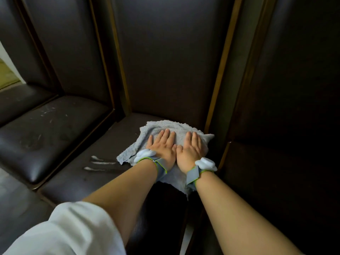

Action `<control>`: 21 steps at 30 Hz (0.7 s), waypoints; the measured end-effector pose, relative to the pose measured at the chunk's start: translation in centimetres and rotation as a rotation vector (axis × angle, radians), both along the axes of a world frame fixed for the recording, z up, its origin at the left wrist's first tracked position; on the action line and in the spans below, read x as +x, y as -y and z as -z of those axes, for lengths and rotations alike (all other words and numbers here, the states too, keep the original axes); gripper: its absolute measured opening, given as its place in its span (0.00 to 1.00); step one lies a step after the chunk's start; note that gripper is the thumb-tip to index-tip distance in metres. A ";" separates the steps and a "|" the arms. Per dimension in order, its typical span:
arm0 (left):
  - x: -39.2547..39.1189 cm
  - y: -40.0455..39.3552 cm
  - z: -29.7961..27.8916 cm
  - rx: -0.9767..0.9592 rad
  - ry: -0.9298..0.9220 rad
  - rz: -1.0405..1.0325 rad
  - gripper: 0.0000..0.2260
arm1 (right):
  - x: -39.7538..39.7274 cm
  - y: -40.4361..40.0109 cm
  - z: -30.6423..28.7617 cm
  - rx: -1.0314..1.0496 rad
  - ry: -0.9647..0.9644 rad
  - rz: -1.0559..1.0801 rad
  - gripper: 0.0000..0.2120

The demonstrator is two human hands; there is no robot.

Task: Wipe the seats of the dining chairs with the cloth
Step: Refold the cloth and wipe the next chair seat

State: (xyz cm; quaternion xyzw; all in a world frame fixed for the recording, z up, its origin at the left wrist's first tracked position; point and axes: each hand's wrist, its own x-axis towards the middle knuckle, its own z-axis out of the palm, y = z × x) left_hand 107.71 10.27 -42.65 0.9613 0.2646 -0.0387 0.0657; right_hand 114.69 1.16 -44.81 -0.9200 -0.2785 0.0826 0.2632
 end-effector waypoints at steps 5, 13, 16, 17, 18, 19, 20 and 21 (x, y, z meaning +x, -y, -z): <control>2.9 -1.6 0.3 0.039 0.024 0.028 0.25 | 2.6 -1.1 0.2 -0.018 0.056 -0.039 0.29; 3.0 -1.3 -0.3 0.023 0.015 0.022 0.24 | 2.7 -1.2 0.3 -0.032 0.156 -0.025 0.27; 1.8 -0.5 -0.7 -0.027 0.008 -0.021 0.24 | 2.5 -0.9 -0.3 -0.034 0.087 -0.024 0.28; 1.1 -0.2 -0.7 -0.026 0.013 -0.038 0.24 | 2.1 -0.9 -0.5 -0.034 0.054 -0.026 0.28; 0.0 0.4 -0.7 -0.021 0.017 -0.051 0.24 | 1.4 -0.6 -0.6 -0.040 0.024 -0.023 0.29; -0.5 0.7 -0.9 -0.015 0.010 -0.057 0.24 | 1.1 -0.7 -0.6 -0.044 -0.009 -0.014 0.29; -1.3 1.2 -1.0 -0.015 0.003 -0.062 0.24 | 0.2 -0.5 -0.6 -0.043 -0.026 0.000 0.29; -2.5 1.8 -1.0 -0.012 -0.001 -0.065 0.24 | -1.1 0.0 -0.5 -0.042 -0.028 0.010 0.29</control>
